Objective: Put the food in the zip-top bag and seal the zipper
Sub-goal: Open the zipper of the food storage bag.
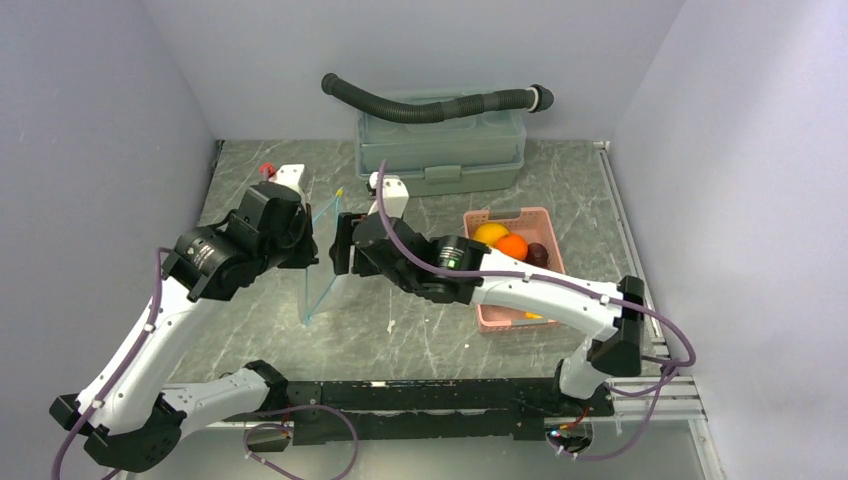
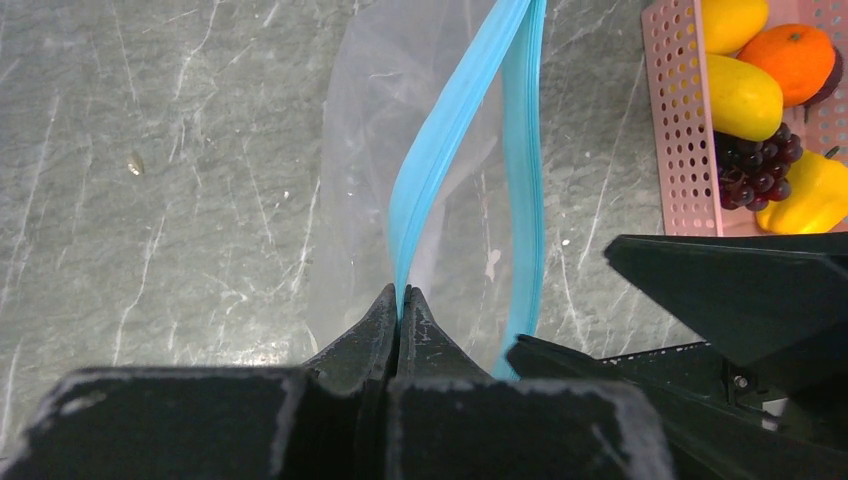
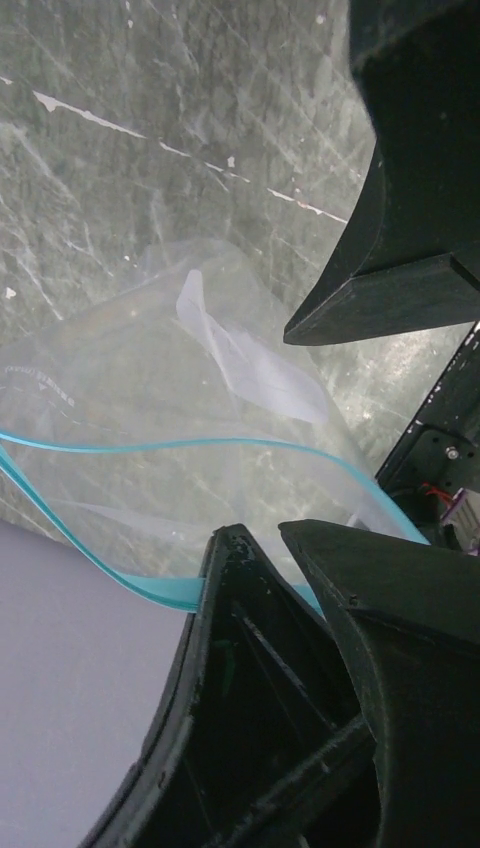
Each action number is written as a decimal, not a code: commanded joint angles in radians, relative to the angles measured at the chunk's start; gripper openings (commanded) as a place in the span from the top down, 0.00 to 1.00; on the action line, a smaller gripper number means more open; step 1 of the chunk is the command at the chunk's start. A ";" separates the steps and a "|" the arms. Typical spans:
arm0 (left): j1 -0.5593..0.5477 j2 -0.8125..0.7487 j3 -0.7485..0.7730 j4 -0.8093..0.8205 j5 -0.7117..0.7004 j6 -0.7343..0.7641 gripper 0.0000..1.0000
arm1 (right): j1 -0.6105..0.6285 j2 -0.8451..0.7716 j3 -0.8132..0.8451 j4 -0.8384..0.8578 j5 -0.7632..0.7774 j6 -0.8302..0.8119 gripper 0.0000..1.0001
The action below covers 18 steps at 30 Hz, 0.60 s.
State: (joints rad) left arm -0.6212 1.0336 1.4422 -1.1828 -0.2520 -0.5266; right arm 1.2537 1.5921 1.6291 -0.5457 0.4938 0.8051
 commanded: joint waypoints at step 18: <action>0.004 -0.024 -0.022 0.079 0.018 -0.049 1.00 | -0.032 0.144 0.116 -0.039 0.052 0.125 0.71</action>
State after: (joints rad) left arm -0.6212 1.0290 1.4281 -1.1408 -0.2470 -0.5476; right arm 1.2289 1.7370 1.7084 -0.5972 0.5205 0.9123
